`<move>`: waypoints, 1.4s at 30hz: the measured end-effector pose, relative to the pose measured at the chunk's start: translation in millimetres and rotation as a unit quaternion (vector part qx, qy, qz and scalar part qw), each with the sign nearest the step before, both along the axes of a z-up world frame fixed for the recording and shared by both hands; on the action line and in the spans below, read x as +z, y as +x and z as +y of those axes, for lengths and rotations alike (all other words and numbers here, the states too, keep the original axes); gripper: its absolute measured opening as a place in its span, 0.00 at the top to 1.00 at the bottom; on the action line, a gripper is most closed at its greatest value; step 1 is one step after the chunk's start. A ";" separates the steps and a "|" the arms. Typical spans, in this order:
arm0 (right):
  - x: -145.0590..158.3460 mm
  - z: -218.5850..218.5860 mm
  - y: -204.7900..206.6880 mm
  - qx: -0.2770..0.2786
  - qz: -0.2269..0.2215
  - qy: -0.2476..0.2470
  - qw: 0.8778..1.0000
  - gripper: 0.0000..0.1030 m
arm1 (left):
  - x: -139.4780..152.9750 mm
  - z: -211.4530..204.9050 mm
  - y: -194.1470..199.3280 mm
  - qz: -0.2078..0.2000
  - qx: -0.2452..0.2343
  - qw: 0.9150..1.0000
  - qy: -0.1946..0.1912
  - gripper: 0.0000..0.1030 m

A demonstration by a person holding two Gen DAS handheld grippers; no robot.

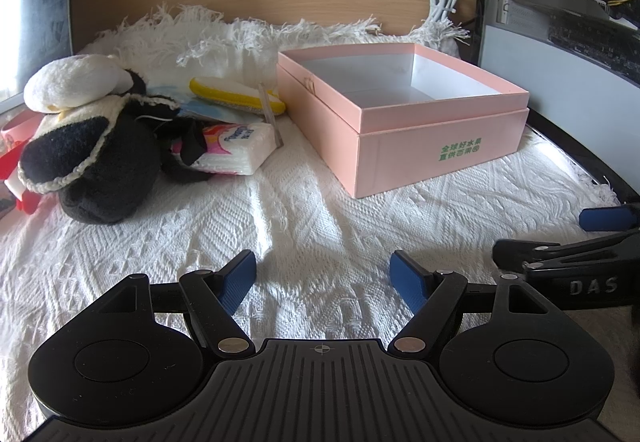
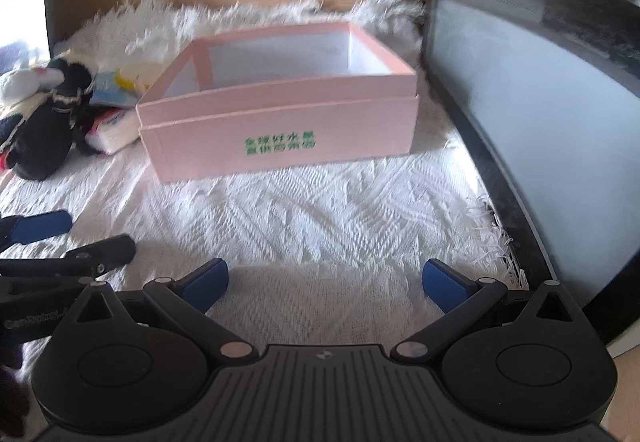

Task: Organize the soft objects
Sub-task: 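Grasp the black-and-white plush toy with the right tool while the left tool grasps the black plush bear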

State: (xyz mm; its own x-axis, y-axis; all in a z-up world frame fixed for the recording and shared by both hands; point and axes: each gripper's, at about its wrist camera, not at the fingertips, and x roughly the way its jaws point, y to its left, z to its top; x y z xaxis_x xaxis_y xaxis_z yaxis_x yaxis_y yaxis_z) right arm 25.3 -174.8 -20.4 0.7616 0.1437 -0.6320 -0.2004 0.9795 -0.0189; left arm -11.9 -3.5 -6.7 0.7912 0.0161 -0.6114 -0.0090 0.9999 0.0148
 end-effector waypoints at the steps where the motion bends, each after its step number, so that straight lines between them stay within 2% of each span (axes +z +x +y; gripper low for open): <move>1: 2.0 0.5 1.5 0.003 0.014 -0.006 1.000 0.00 | -0.2 0.6 -0.4 0.000 -0.001 1.000 0.000 0.23; 5: 3.3 4.6 1.2 -0.002 0.037 -0.015 0.999 0.00 | 4.2 4.1 2.8 0.010 -0.025 1.000 -0.007 0.26; 8: 8.5 9.3 7.6 0.020 0.066 -0.028 0.997 0.00 | 16.6 23.4 -2.6 0.010 -0.028 0.999 -0.026 0.28; 10: 17.2 16.4 7.4 0.044 0.069 -0.029 0.996 0.09 | 29.0 40.3 -7.2 0.003 -0.014 0.999 -0.035 0.28; 14: 52.4 53.2 -12.7 0.114 -0.026 -0.029 0.993 0.08 | 60.7 93.6 -15.7 0.012 0.042 0.998 -0.055 0.28; 16: 71.0 75.9 -16.8 0.142 -0.070 -0.010 0.987 0.08 | 71.9 124.1 -18.7 0.030 0.079 0.994 -0.077 0.29; 18: 91.1 107.2 -10.7 0.182 -0.088 0.009 0.979 0.06 | 78.6 154.2 -24.3 0.049 0.119 0.987 -0.100 0.30; 21: 113.4 162.1 16.7 0.247 -0.056 0.038 0.967 0.06 | 84.8 190.8 -40.9 0.058 0.162 0.976 -0.132 0.30; 25: 121.2 237.9 62.9 0.254 -0.011 0.062 0.965 0.06 | 89.8 214.8 -68.6 0.051 0.175 0.974 -0.134 0.30; 28: 107.1 288.8 105.1 0.240 0.048 0.057 0.968 0.07 | 93.9 226.0 -89.7 0.036 0.170 0.975 -0.140 0.30; 31: 80.5 320.3 120.7 0.240 0.093 0.009 0.966 0.08 | 96.3 239.3 -110.6 0.013 0.176 0.974 -0.143 0.30; 32: 72.2 327.2 120.4 0.244 0.106 -0.007 0.964 0.10 | 96.4 242.7 -114.2 0.009 0.179 0.973 -0.143 0.30; 34: 70.7 329.8 108.2 0.244 0.095 -0.012 0.965 0.24 | 94.4 252.9 -123.9 0.000 0.186 0.971 -0.149 0.30; 38: 98.5 308.4 71.8 0.268 0.058 -0.008 0.962 0.53 | 82.7 266.3 -122.1 0.010 0.196 0.968 -0.156 0.30; 39: 107.7 298.4 61.2 0.280 0.053 0.001 0.959 0.56 | 82.0 265.6 -121.2 0.011 0.188 0.970 -0.153 0.30; 42: 133.3 260.1 29.9 0.285 0.036 0.021 0.958 0.56 | 79.6 262.6 -106.6 0.014 0.156 0.977 -0.142 0.30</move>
